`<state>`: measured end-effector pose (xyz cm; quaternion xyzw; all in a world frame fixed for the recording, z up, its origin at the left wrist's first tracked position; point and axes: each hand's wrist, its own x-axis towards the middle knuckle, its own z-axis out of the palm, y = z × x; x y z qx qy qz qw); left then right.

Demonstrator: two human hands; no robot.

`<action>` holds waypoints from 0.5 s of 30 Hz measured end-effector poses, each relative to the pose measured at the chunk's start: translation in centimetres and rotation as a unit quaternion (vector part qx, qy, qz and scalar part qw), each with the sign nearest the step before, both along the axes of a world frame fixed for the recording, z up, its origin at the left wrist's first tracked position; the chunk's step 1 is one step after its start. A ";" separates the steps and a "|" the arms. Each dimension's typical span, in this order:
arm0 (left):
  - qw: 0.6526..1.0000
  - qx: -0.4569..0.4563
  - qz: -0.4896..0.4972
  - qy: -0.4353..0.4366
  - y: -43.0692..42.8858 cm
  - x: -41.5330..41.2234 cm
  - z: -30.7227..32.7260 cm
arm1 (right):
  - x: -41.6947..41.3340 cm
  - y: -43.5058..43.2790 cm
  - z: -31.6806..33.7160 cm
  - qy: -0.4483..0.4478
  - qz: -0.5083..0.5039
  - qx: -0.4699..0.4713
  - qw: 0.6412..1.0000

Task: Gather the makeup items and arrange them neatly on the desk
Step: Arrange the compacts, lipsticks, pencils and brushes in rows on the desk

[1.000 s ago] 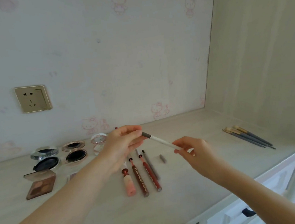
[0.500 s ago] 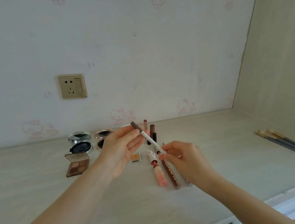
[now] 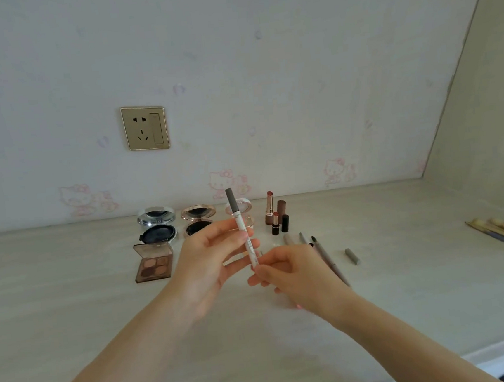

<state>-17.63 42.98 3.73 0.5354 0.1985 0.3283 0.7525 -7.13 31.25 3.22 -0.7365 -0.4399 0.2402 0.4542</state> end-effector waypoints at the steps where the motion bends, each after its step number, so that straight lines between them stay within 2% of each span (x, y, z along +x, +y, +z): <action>1: 1.000 0.001 0.003 0.000 0.1 -0.1 0.1 | 0.1 0.0 0.2 -0.010 -0.006 0.000 1.000; 3: 1.000 0.022 0.007 0.012 0.5 -0.5 0.6 | 0.3 -0.1 0.8 -0.022 -0.021 0.009 0.999; 6: 0.987 0.140 0.002 0.076 1.2 -1.1 1.3 | 0.7 -0.1 1.7 -0.026 -0.036 0.042 0.998; 9: 0.956 0.254 -0.008 0.145 1.5 -1.4 1.6 | 1.1 0.2 2.7 -0.031 -0.048 0.091 0.994; 12: 0.916 0.346 -0.020 0.201 1.6 -1.5 1.4 | 1.1 0.5 3.6 0.002 -0.041 0.122 0.992; 15: 0.893 0.391 -0.042 0.220 1.5 -1.5 1.2 | 1.3 0.7 4.0 -0.050 -0.026 0.104 0.993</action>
